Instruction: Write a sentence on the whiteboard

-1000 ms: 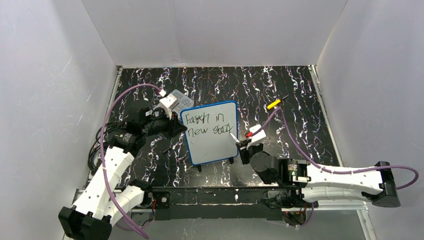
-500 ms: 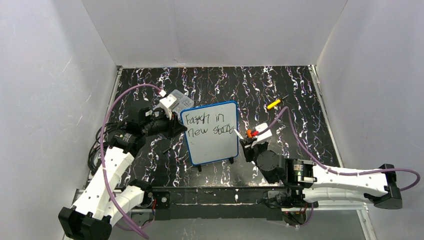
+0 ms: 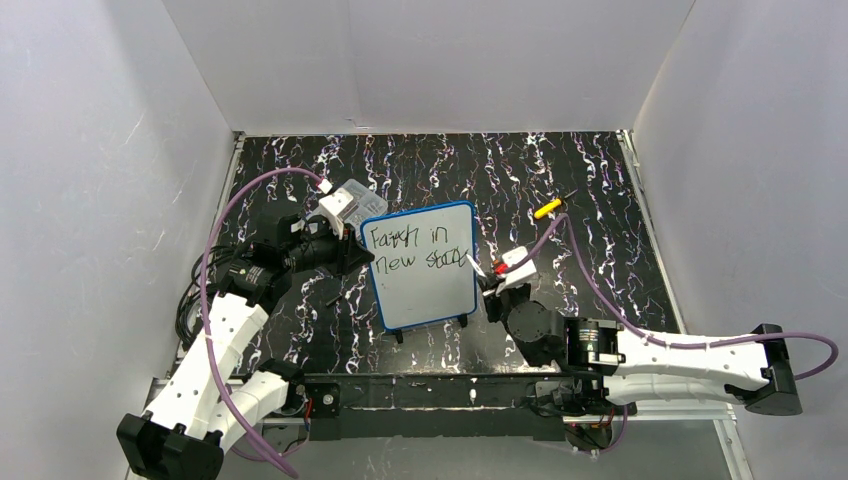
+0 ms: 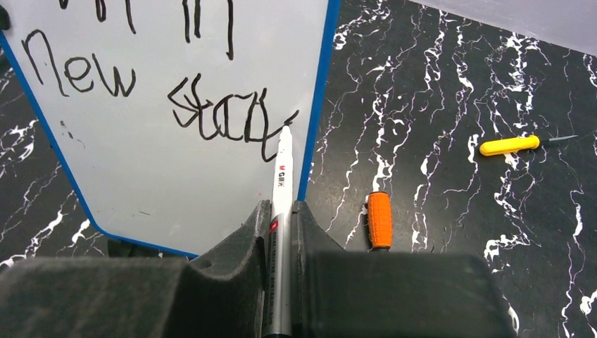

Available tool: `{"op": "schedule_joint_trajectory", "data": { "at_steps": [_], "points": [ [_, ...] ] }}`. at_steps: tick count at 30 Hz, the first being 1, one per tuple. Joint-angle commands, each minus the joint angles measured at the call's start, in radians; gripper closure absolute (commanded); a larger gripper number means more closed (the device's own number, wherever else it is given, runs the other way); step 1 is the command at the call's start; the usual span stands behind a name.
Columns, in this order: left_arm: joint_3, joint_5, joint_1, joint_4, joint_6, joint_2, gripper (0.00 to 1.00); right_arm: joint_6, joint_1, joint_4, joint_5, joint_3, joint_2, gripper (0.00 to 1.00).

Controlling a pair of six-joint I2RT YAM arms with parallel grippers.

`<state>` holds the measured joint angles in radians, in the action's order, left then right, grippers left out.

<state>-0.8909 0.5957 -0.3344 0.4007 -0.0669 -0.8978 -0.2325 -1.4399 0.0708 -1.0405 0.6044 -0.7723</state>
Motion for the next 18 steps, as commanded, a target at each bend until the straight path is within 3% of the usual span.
{"op": "schedule_joint_trajectory", "data": {
  "at_steps": [1, 18],
  "points": [
    [0.023, -0.002, -0.010, 0.076, -0.020, -0.018, 1.00, -0.012, 0.006, -0.016, 0.001, 0.035, -0.019, 0.99],
    [0.023, 0.001, -0.010, 0.076, -0.019, -0.019, 1.00, -0.159, 0.006, 0.129, 0.001, 0.008, 0.024, 0.99]
  ]
}}
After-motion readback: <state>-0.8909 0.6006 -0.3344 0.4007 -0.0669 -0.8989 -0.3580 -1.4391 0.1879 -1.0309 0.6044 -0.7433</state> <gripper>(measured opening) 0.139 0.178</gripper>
